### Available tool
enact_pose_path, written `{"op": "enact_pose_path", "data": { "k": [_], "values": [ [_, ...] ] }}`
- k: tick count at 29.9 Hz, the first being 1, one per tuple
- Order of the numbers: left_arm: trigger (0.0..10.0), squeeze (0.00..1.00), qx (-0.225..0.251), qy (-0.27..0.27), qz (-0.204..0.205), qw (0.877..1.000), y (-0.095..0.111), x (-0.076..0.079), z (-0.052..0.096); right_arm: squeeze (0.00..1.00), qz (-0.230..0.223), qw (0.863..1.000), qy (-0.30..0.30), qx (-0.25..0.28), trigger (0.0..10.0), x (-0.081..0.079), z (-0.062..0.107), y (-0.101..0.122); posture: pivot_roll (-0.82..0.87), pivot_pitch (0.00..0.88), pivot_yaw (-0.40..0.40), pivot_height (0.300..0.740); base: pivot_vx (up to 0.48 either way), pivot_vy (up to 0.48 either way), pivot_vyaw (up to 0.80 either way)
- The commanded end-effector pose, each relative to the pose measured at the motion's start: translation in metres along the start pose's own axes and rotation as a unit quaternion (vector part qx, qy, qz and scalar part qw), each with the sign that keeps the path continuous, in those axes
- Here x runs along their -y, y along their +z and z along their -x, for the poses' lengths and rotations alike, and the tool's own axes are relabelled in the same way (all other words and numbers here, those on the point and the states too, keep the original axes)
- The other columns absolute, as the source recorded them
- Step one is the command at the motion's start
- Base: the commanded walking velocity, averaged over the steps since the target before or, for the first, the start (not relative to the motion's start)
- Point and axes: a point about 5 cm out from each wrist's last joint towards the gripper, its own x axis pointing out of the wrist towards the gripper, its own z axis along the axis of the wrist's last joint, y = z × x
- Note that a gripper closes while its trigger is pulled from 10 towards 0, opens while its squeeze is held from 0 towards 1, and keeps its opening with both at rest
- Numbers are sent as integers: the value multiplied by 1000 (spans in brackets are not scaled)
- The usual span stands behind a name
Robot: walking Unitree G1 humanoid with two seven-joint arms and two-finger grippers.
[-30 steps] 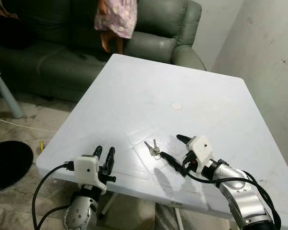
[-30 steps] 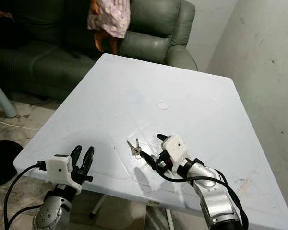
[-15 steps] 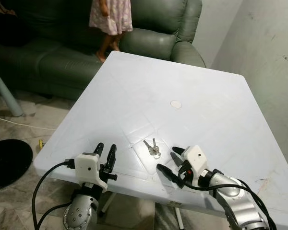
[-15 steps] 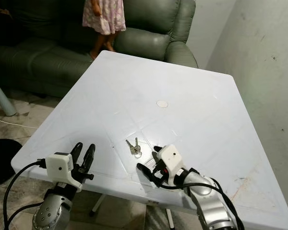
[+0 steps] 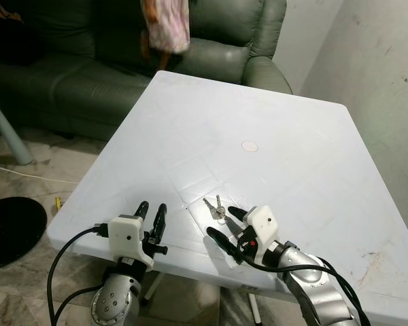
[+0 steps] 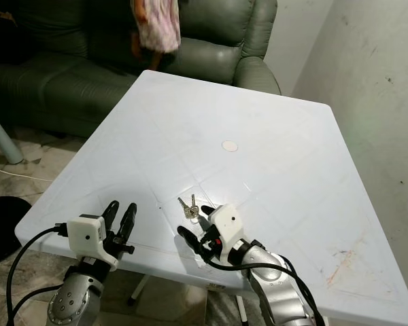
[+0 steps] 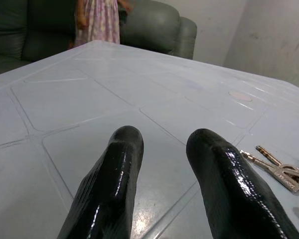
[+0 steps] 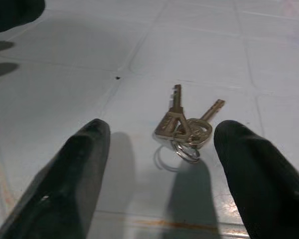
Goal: Hang keys on a hook
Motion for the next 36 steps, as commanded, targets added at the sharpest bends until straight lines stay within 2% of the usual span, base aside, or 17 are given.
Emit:
{"op": "enact_pose_path", "data": {
  "k": [1,2,3,4,5,6,7,8,9,10,11,16,17,19,20,36],
  "values": [
    [10000,0,3,-7,-3,1000,3,4,-3,0,10,1000,-15,2,1137,5,0,5,131,56,-122,736,0,0,0],
    [10000,0,4,-7,-3,1000,3,4,-3,0,8,1000,-12,2,0,5,0,5,131,56,-122,736,0,0,0],
    [10000,0,4,-7,-3,1000,3,4,-3,0,12,1000,-15,-1,0,5,0,5,131,56,-123,736,0,0,0],
    [10000,0,4,-6,-3,1000,3,4,-3,0,14,1000,-19,-5,1412,6,-1,5,131,56,-123,736,0,0,0],
    [10000,0,3,-6,-3,1000,3,4,-3,0,16,1000,-20,-7,1490,7,-1,4,131,55,-123,736,0,0,0],
    [10000,0,3,-6,-3,1000,3,4,-3,0,22,999,-25,-8,2667,7,-1,5,131,58,-123,736,0,0,0],
    [10000,0,3,-6,-4,1000,3,4,-3,0,26,999,-33,-20,4784,9,-2,4,131,58,-123,736,0,0,0],
    [10000,0,3,-6,-4,1000,3,4,-3,0,24,999,-34,-26,4784,9,-2,3,131,58,-123,736,0,0,0],
    [10000,0,3,-5,-4,1000,3,4,-3,0,19,999,-34,-31,5725,10,-2,2,131,58,-123,736,0,0,0],
    [10000,0,3,-5,-4,1000,3,4,-3,0,17,999,-34,-33,5647,10,-2,1,131,58,-123,736,0,0,0],
    [10000,0,3,-5,-4,1000,3,4,-3,0,19,999,-37,-36,7059,10,-2,1,133,58,-124,736,0,0,0],
    [10000,0,3,-4,-4,1000,3,4,-2,0,24,997,-44,-53,7451,12,-3,0,133,59,-124,736,0,0,0],
    [10000,0,2,-4,-4,1000,3,4,-2,0,21,997,-44,-60,5098,13,-4,-1,133,59,-124,736,0,0,0],
    [10000,0,2,-4,-4,1000,3,4,-2,0,23,997,-45,-58,4745,13,-4,0,133,59,-124,736,0,0,0],
    [10000,0,2,-4,-4,1000,3,4,-2,0,32,997,-49,-46,0,14,-3,3,133,59,-123,736,0,0,0],
    [10000,0,2,-5,-4,1000,3,4,-2,0,35,996,-65,-39,0,18,0,2,132,58,-122,736,0,0,0]
  ]
}}
